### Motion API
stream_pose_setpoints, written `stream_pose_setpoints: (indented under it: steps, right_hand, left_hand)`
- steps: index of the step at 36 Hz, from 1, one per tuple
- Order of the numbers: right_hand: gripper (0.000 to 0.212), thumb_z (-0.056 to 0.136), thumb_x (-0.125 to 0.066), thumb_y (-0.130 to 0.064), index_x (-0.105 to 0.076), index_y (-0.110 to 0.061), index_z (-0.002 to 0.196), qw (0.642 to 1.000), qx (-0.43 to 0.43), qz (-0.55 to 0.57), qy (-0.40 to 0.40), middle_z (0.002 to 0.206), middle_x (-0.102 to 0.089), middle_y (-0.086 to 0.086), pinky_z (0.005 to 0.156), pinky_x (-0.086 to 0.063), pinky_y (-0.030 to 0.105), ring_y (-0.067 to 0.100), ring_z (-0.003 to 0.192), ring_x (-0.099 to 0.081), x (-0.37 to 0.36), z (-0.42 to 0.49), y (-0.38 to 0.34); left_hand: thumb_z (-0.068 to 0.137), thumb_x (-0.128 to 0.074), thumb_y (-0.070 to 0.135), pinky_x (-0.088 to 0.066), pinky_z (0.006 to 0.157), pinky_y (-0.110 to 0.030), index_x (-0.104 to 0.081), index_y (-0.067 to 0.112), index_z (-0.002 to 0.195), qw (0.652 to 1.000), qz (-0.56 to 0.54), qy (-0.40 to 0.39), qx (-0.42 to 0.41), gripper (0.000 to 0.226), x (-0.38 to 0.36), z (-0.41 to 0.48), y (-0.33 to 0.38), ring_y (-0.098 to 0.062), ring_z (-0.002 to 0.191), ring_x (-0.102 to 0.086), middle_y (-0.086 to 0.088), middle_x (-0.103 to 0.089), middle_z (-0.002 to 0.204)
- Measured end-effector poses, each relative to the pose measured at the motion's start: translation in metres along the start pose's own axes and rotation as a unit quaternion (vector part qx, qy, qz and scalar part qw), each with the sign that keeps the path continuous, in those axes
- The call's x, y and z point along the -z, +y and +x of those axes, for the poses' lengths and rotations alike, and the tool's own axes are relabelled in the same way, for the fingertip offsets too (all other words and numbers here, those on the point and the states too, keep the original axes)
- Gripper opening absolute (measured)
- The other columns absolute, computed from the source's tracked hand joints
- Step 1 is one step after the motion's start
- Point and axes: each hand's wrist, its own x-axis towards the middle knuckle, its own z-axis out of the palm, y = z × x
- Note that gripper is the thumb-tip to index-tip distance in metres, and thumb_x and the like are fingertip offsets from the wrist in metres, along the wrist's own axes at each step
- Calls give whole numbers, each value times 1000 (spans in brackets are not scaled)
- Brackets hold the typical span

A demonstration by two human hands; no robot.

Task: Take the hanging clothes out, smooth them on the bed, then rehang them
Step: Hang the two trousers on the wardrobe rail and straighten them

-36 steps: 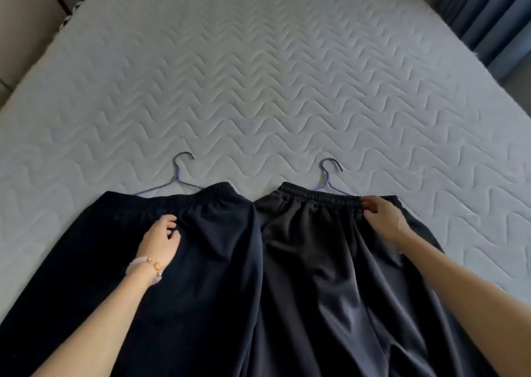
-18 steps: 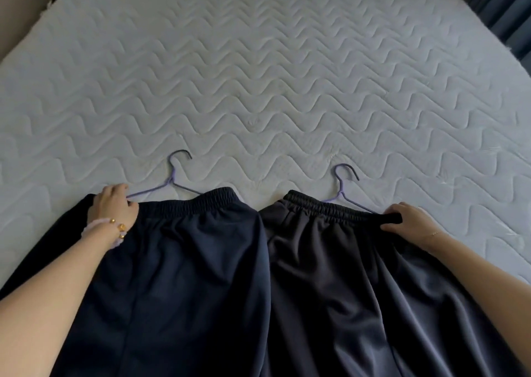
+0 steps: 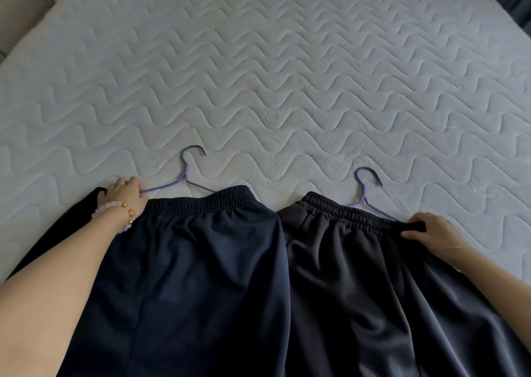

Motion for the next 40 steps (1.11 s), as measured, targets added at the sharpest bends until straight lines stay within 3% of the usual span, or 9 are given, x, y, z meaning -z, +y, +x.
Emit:
stream_pose_setpoints:
  steps: [2,6,9,15,21,26,31,36,40]
  right_hand:
    - [12,78,-70,-31,-59,-28,82,999,-10,-52,-11,97,-66,8,83,-44,39,30,100,-58,0,-1,-4]
    - [29,88,-59,-35,-59,-16,110,991,-27,-131,-5,116,-61,6,89,-39,37,28,115,-49,-2,-7,-15]
    - [25,89,-56,-30,-57,-13,108,990,-23,-138,12,114,-58,8,89,-40,39,29,112,-48,0,-22,-24]
    - [14,79,-70,-22,-60,-15,86,999,-26,21,39,89,-63,10,74,-44,37,31,87,-59,26,-91,-38]
    - [28,75,-74,-27,-48,-36,69,995,-19,92,38,74,-65,-1,69,-49,38,23,75,-62,74,-182,-66]
    - [17,78,-68,-40,-54,-33,72,994,20,105,35,69,-63,-9,60,-44,30,10,68,-59,122,-247,-98]
    - [16,81,-63,-46,-55,-33,75,991,71,100,56,72,-63,-10,58,-41,28,11,70,-58,184,-294,-126]
    - [14,82,-62,-47,-57,-35,78,981,157,93,61,78,-66,-9,60,-43,24,11,74,-60,245,-339,-153]
    - [14,82,-62,-47,-59,-34,81,965,235,93,64,80,-66,-11,69,-47,30,11,78,-61,279,-377,-180]
  left_hand:
    - [93,-46,42,-46,90,-39,-59,14,110,1000,3,-12,1,36,4,-3,-3,-32,109,-54,-15,-56,121]
    - [90,-48,53,-46,72,-32,-65,12,81,1000,-2,-8,-6,45,16,-19,-13,-29,86,-61,-12,-65,94]
    - [89,-52,49,-39,64,-30,-56,16,65,999,-47,5,2,42,30,-38,-22,-26,76,-57,-9,-62,80]
    - [84,-63,41,-36,58,-30,-61,14,65,986,-164,10,-22,33,92,-101,-33,-28,70,-57,-8,-63,70]
    - [73,-78,32,-40,62,-27,-71,9,63,956,-288,-42,-37,26,157,-197,-53,-20,62,-57,-6,-67,61]
    - [79,-74,28,-37,68,-27,-71,3,75,910,-410,-55,-2,25,203,-273,-88,-21,68,-52,-8,-58,65]
    - [77,-75,29,-35,78,-30,-70,6,71,893,-445,-52,33,24,245,-351,-123,-23,68,-50,-7,-55,63]
    - [80,-72,30,-33,69,-27,-62,10,60,866,-495,16,66,30,285,-428,-143,-22,71,-48,-8,-53,67]
    - [80,-71,32,-35,78,-32,-58,11,60,827,-543,83,116,32,320,-503,-162,-26,79,-51,-11,-57,75]
